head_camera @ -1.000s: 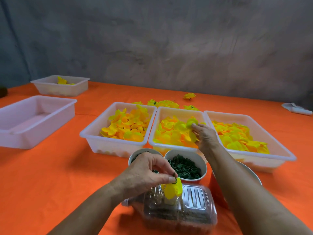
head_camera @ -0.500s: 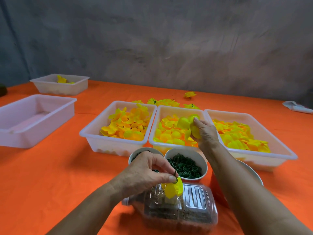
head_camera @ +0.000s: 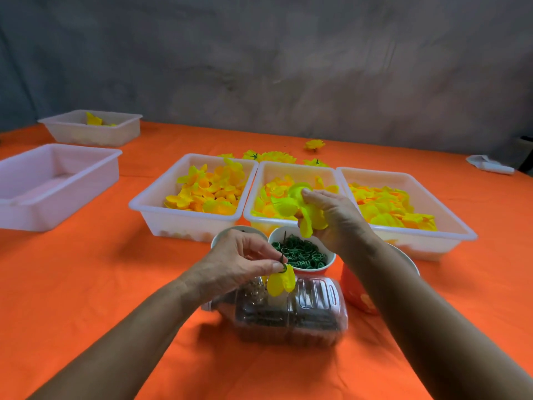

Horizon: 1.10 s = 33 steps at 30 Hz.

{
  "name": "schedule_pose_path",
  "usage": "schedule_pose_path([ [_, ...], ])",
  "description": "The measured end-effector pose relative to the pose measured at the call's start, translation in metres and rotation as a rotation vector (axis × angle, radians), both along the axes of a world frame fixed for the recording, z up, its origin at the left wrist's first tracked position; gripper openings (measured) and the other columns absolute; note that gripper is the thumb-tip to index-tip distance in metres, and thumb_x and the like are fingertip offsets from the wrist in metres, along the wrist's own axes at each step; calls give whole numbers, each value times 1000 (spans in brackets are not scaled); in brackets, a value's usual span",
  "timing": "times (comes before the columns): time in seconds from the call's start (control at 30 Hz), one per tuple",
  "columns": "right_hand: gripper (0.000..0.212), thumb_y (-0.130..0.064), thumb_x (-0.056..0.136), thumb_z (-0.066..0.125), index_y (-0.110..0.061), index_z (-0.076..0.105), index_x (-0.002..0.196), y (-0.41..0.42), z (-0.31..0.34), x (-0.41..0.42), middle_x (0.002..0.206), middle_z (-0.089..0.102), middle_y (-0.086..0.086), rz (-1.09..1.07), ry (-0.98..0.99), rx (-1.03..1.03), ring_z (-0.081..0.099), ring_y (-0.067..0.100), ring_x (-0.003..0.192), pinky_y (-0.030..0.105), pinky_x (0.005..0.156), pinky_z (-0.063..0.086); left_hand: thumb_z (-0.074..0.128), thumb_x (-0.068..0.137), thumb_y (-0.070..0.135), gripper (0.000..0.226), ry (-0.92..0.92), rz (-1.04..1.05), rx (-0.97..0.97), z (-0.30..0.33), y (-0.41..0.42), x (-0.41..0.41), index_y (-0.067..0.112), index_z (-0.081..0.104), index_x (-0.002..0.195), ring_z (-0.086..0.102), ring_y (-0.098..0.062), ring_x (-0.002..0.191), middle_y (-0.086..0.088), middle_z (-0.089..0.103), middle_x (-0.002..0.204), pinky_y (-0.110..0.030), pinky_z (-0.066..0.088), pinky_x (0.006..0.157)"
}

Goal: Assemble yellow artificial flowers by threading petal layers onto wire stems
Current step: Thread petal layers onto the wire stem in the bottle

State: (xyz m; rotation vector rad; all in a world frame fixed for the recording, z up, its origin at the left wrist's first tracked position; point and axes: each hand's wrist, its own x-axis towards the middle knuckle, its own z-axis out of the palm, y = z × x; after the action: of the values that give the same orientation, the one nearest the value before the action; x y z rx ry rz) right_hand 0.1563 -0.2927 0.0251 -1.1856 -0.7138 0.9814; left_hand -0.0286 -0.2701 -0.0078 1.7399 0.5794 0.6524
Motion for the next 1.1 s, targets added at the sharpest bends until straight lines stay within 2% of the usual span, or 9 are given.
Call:
schedule_pose_path([
  [0.1,11,-12,89,59,-13,56,79,-14,4,-5,75,60,7,19,-45,-12,58,21,63,28,51,45,72,74,-5,11,-8,20,-68,1,-3,-1,2,73,82,64,-12,75,-9,71,78,-19,51,72],
  [0.23,16,-11,89,60,-15,54,74,-26,8,-9,72,61,4,29,-50,-2,59,16,60,23,45,47,71,74,-4,13,-19,46,-127,2,-5,-2,-1,73,87,63,-22,83,-24,70,91,-29,50,82],
  [0.37,17,-12,88,60,-16,56,72,-32,7,-12,68,62,1,55,-68,23,59,14,59,27,55,50,67,77,-6,15,-35,43,-122,6,-6,-5,-2,72,90,62,-16,80,-14,68,86,-18,50,71],
  [0.47,18,-12,88,60,-15,57,71,-35,7,-15,65,63,1,78,-76,59,59,11,54,23,49,50,56,86,-6,20,-105,159,-155,12,-1,-5,7,71,88,64,-11,76,-6,71,81,-24,47,79],
  [0.57,17,-12,87,61,-15,58,70,-35,6,-19,63,63,1,93,-103,95,60,9,52,21,45,49,56,87,27,22,-188,235,-271,28,3,-3,13,71,81,64,-13,67,-5,71,75,-29,47,72],
  [0.67,14,-14,85,62,-14,58,72,-35,9,-23,63,64,0,121,-158,125,61,10,52,22,44,48,63,59,58,47,-191,221,-296,43,1,-2,15,72,76,61,-11,55,-2,70,68,-21,45,53],
  [0.77,11,-18,81,64,-13,59,73,-35,12,-26,67,64,4,141,-201,124,61,13,53,25,46,48,74,47,48,42,-147,215,-233,48,-5,-1,17,72,74,56,-10,55,0,68,67,-19,43,49],
  [0.93,11,-24,78,66,-14,62,78,-34,23,-24,74,66,4,193,-174,82,63,15,63,30,56,53,74,49,26,23,-175,230,-283,59,-6,3,17,70,69,54,-14,61,2,67,63,-15,44,44],
  [1.1,30,-21,61,73,-11,65,88,-43,36,-19,81,72,6,335,-86,100,70,18,71,34,59,57,73,53,21,22,-217,233,-332,64,-3,3,16,67,74,56,-10,57,1,67,64,-16,45,44],
])
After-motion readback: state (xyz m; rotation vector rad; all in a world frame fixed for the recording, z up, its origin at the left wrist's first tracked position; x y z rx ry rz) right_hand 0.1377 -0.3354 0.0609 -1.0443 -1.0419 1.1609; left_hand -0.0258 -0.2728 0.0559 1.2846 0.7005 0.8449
